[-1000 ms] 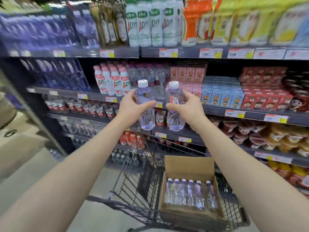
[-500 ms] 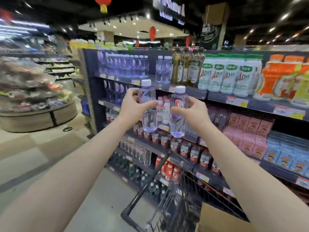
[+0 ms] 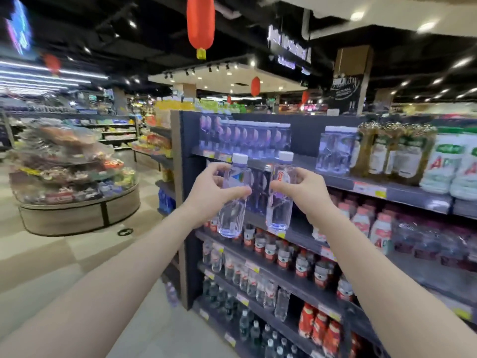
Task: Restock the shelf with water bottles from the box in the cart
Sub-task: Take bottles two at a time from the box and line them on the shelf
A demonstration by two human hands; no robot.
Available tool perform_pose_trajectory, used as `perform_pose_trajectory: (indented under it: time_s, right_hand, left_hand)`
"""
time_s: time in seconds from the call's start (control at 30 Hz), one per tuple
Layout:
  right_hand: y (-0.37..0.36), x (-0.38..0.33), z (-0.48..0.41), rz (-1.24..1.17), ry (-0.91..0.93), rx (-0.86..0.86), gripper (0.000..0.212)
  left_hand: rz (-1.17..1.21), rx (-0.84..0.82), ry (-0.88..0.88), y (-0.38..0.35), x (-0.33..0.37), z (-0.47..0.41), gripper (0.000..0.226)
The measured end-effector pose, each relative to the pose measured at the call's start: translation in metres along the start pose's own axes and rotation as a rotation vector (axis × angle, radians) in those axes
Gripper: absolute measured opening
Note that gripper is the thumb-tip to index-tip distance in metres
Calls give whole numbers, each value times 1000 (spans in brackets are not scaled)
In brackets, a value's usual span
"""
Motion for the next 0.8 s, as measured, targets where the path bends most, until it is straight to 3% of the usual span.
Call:
perform_pose_trajectory:
  time_s: [0.13,0.27,0.47,0.8]
  right_hand:
    - [-58,-11,-50,4,13,-14,43]
    - [-94,-18,-100,58,48,16,93]
    - [-124,2,-181,69,71,69,97]
    - [-118,55,-325,16,27,241,85]
  left_hand:
    - [-10,6,-30,43,-18,-55,81]
    - [17,26,-40,62,-47,-111,85]
    - [12,-35,-34,53,-100,-202,91]
    - [95,-146,-51,2,-154,-365,75]
Point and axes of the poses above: each hand's wrist, its own z-axis away from the middle knuckle, its own y-axis out of the back of the hand, x = y × z, the point moved 9 cm from there along -z, towards the middle knuckle, and after that the axes turned 2 degrees about x, right-handed, at the moved point
